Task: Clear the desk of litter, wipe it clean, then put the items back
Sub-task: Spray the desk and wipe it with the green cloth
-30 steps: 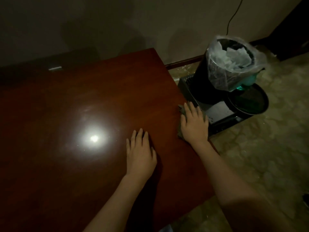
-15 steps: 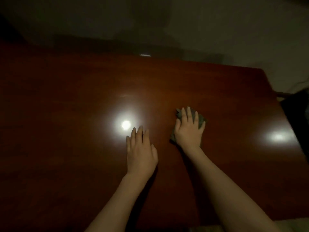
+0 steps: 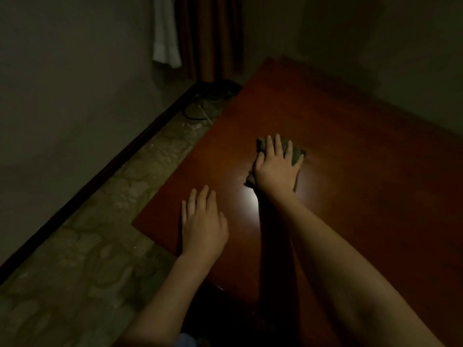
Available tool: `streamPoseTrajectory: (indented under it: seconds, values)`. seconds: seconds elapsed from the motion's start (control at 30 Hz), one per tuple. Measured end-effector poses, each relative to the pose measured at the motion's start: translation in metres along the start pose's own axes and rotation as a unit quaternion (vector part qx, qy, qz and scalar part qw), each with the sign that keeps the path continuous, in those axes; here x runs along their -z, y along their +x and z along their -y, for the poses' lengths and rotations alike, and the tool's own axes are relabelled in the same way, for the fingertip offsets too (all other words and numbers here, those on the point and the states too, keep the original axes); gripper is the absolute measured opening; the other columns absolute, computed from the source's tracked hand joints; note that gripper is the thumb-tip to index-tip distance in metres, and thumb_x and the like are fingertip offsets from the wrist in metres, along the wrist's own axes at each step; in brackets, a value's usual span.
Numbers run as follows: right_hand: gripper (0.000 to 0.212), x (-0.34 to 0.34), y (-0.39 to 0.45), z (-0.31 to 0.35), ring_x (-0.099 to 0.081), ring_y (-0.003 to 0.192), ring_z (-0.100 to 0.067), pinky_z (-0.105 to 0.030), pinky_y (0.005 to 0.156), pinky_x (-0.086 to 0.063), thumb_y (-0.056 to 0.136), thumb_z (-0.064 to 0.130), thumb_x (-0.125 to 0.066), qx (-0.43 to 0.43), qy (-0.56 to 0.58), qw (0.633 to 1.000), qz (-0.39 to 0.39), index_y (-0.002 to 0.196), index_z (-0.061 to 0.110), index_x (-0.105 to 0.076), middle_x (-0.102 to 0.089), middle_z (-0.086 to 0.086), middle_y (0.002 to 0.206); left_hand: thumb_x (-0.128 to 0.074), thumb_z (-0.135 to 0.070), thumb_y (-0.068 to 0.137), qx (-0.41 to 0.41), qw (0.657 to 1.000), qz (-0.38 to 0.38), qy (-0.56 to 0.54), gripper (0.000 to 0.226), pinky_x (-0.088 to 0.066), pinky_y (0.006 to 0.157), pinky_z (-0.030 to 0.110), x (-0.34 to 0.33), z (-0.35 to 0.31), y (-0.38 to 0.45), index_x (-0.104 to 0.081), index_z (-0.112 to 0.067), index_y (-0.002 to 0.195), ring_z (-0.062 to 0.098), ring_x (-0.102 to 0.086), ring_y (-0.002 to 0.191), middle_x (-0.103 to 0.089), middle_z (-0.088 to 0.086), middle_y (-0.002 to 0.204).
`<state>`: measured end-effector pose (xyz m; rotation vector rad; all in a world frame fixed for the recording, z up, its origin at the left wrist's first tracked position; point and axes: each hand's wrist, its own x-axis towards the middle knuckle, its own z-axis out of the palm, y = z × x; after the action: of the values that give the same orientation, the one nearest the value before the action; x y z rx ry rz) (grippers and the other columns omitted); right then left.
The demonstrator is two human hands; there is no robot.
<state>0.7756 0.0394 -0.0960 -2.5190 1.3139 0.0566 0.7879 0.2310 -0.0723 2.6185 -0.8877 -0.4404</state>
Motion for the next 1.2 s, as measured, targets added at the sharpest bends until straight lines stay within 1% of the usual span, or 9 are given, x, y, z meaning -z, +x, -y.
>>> streamPoseTrajectory:
  seconds: [0.1,0.2,0.27,0.37,0.5,0.63,0.83,1.03,1.2]
  values:
    - [0.055,-0.012,0.017,0.061,0.005,0.148,-0.024,-0.057,0.114,0.008,0.101,0.039,-0.021,0.055,0.006,0.998,0.009,0.153,0.026,-0.01,-0.001,0.003,0.161,-0.035,-0.024,0.099,0.016,1.0,-0.02,-0.012,0.055,0.004,0.117,0.032,0.01,0.037,0.004,-0.018,-0.013,0.15,0.016,-0.002,0.146,-0.013,0.0,0.158]
    - [0.053,-0.022,0.018,0.106,0.005,0.148,-0.025,-0.057,0.113,0.008,0.102,0.039,-0.021,0.123,-0.009,0.992,0.029,0.153,0.028,-0.014,-0.003,0.003,0.161,-0.044,-0.019,0.095,0.025,0.998,-0.044,-0.03,0.055,-0.006,0.117,0.03,0.015,0.063,0.005,-0.03,-0.007,0.147,0.019,-0.014,0.145,-0.024,0.004,0.155]
    - [0.05,-0.028,0.007,0.126,0.004,0.148,-0.026,-0.058,0.113,0.008,0.102,0.038,-0.021,0.194,-0.036,0.979,0.047,0.151,0.029,-0.021,-0.008,0.003,0.161,-0.05,-0.016,0.092,0.031,0.998,-0.053,-0.029,0.055,-0.012,0.116,0.032,0.019,0.07,0.003,-0.036,-0.003,0.143,0.023,-0.023,0.142,-0.032,0.009,0.152]
    - [0.048,-0.034,-0.017,0.136,0.0,0.148,-0.026,-0.058,0.113,0.008,0.102,0.038,-0.021,0.284,-0.071,0.954,0.064,0.148,0.028,-0.033,-0.017,0.005,0.159,-0.043,-0.022,0.096,0.054,0.998,-0.041,0.0,0.057,-0.008,0.118,0.032,0.022,0.065,-0.001,-0.025,-0.005,0.148,0.021,-0.015,0.144,-0.023,0.008,0.155]
    - [0.049,-0.031,-0.048,0.105,-0.003,0.148,-0.021,-0.053,0.115,0.005,0.102,0.038,-0.024,0.286,-0.04,0.956,0.05,0.15,0.029,-0.025,-0.015,0.005,0.16,-0.037,-0.027,0.1,0.077,0.997,-0.027,-0.005,0.059,-0.005,0.119,0.032,0.024,0.036,-0.012,-0.015,-0.008,0.151,0.018,-0.002,0.146,-0.012,0.004,0.158]
    - [0.051,-0.017,-0.071,0.026,-0.001,0.148,-0.018,-0.05,0.116,0.002,0.102,0.039,-0.023,0.201,-0.014,0.979,0.038,0.152,0.032,-0.015,-0.009,0.008,0.16,-0.034,-0.027,0.1,0.049,0.999,0.005,0.01,0.058,-0.006,0.12,0.035,0.009,-0.013,-0.032,-0.013,-0.007,0.151,0.02,-0.001,0.146,-0.01,0.005,0.159]
    - [0.051,0.018,-0.117,-0.155,-0.002,0.148,-0.015,-0.049,0.117,0.005,0.101,0.041,-0.019,0.045,-0.026,0.999,-0.001,0.152,0.034,-0.013,-0.009,0.009,0.16,-0.03,-0.028,0.101,-0.062,0.996,0.067,0.007,0.058,-0.001,0.118,0.035,-0.053,-0.139,-0.084,-0.009,-0.009,0.151,0.021,0.002,0.146,-0.005,0.005,0.159]
    - [0.052,0.057,-0.184,-0.358,-0.002,0.148,-0.015,-0.048,0.117,0.003,0.102,0.04,-0.023,-0.114,-0.015,0.993,-0.032,0.152,0.034,-0.014,-0.009,0.01,0.16,-0.032,-0.021,0.1,-0.165,0.98,0.107,0.011,0.056,0.0,0.118,0.033,-0.135,-0.27,-0.169,-0.014,-0.005,0.15,0.023,-0.001,0.146,-0.011,0.008,0.158]
    - [0.051,0.088,-0.242,-0.515,-0.002,0.148,-0.015,-0.048,0.117,0.002,0.102,0.042,-0.021,-0.184,-0.012,0.982,-0.041,0.152,0.035,-0.012,-0.008,0.01,0.16,-0.032,-0.024,0.1,-0.209,0.969,0.133,0.007,0.056,-0.002,0.118,0.035,-0.206,-0.371,-0.245,-0.016,-0.006,0.15,0.024,-0.001,0.146,-0.012,0.008,0.158]
